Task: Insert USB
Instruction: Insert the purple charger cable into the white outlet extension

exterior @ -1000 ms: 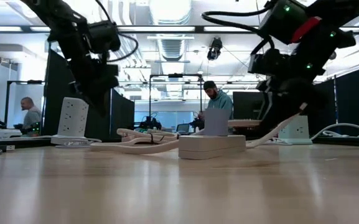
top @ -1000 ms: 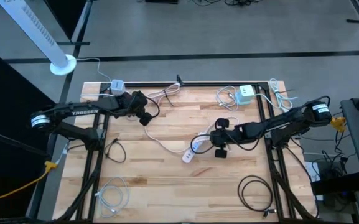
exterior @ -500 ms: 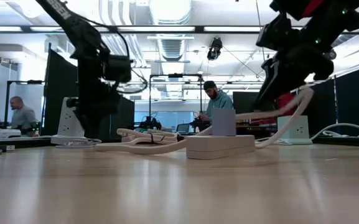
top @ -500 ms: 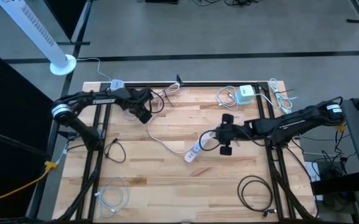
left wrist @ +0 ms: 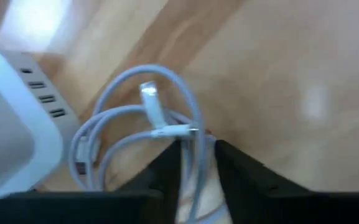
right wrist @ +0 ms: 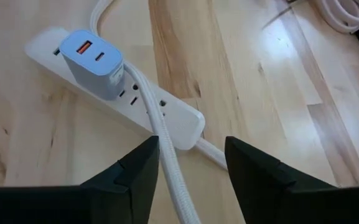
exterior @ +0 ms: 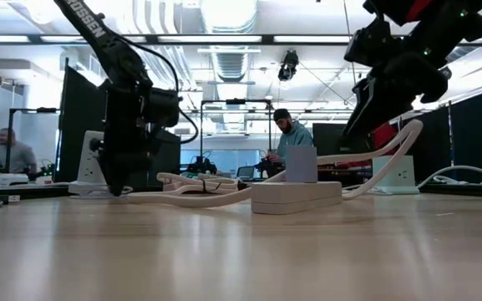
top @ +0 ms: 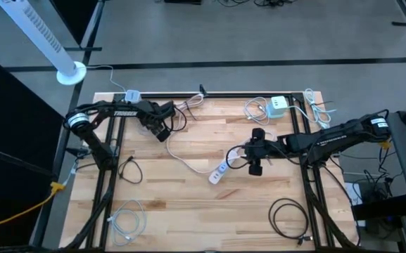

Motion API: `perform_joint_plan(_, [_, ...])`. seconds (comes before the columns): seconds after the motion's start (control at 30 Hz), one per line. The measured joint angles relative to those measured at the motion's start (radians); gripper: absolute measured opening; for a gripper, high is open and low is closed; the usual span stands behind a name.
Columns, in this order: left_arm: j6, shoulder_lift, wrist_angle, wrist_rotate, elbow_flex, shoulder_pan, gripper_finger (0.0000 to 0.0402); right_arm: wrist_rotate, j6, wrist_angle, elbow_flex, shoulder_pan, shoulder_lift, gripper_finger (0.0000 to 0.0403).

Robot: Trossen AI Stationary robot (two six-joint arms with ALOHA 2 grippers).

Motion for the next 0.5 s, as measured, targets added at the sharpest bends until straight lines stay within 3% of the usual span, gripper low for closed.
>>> perform_joint_plan(0.1, [0.007,-0.02,0.017,0.021,-0.003,-0.042,0.0011,0.0,-0.007,0.012,0.0,0.0,-0.013,0.0169])
perform_joint_plan(0.27, [0.017,-0.104,0.121,0.095,-0.003,-0.129,0.0003,0.005,-0.075,0.064,0.001,0.0,-0.028,0.0161])
perform_joint_plan(0.5, [0.045,-0.342,0.327,0.126,-0.006,-0.277,0.0001,0.005,-0.226,0.281,0.0,-0.001,0.018,0.0144])
